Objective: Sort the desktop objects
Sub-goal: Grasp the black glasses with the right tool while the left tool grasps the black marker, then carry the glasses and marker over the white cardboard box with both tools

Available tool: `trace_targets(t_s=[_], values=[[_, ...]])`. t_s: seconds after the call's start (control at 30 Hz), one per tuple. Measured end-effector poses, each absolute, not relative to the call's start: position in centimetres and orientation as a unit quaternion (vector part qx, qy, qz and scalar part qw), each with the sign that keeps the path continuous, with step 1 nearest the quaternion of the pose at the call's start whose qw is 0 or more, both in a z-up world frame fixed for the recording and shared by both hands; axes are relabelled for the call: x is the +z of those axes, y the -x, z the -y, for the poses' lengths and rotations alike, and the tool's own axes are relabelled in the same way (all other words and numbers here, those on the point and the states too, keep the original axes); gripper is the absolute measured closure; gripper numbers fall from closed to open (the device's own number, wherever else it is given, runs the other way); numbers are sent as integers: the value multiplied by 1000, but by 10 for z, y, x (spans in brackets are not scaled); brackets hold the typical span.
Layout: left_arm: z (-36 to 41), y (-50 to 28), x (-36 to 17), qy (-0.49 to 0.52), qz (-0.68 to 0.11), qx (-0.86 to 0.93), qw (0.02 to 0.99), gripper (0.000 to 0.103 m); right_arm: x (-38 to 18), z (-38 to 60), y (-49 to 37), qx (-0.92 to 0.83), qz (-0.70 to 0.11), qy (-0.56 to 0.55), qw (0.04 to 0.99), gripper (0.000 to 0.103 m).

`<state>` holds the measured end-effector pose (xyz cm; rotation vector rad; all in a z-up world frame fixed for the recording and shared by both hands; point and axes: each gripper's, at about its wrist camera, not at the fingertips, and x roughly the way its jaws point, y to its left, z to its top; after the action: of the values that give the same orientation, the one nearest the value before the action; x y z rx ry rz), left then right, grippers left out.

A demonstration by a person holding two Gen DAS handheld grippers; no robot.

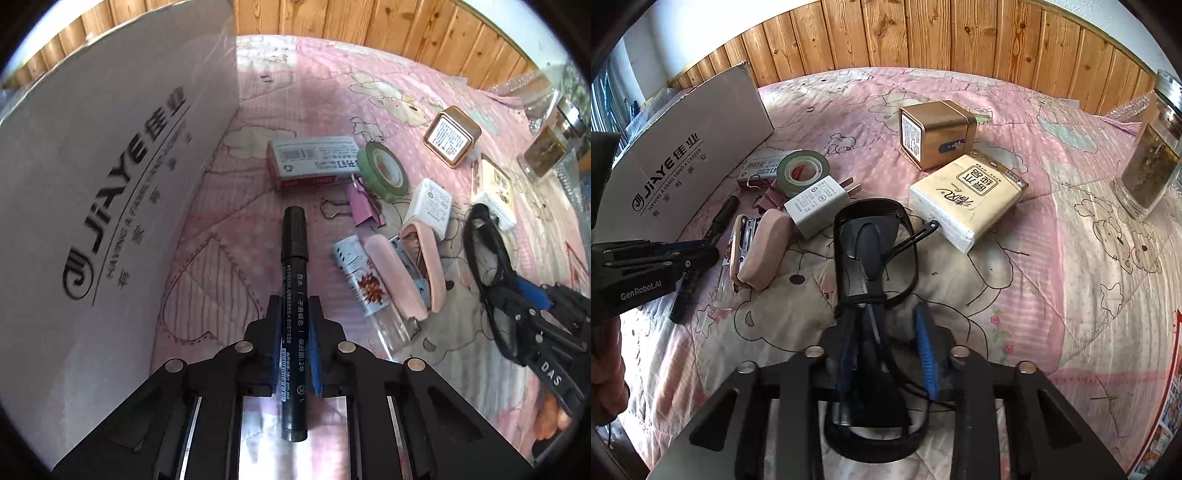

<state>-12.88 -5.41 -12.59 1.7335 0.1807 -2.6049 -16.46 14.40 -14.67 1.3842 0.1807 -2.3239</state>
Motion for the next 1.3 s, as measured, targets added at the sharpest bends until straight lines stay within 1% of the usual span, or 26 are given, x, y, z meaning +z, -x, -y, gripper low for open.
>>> trace_targets(t_s=[0.13, 0.23, 0.43, 0.57, 0.9, 1.3], values=[[61, 111, -124, -553, -73, -830, -7, 91, -139, -158, 160, -830, -12, -514, 218, 87], [61, 95, -118, -548, -82, -832, -16, 91, -135, -166, 150, -823, 21, -522, 224, 87], [55, 82, -99, -532, -89, -841, -32, 91, -125, -167, 136, -824, 35, -520, 222, 87], [45, 83, -89, -516, -98, -850, -34, 91, -114, -162, 114, -829, 24, -512, 226, 87], [61, 47, -47, -476, -99, -874, -17, 91, -85, -136, 69, -836, -19, -491, 246, 87], [94, 14, -15, -447, -126, -886, 21, 91, -54, -86, 33, -840, -90, -454, 283, 87]])
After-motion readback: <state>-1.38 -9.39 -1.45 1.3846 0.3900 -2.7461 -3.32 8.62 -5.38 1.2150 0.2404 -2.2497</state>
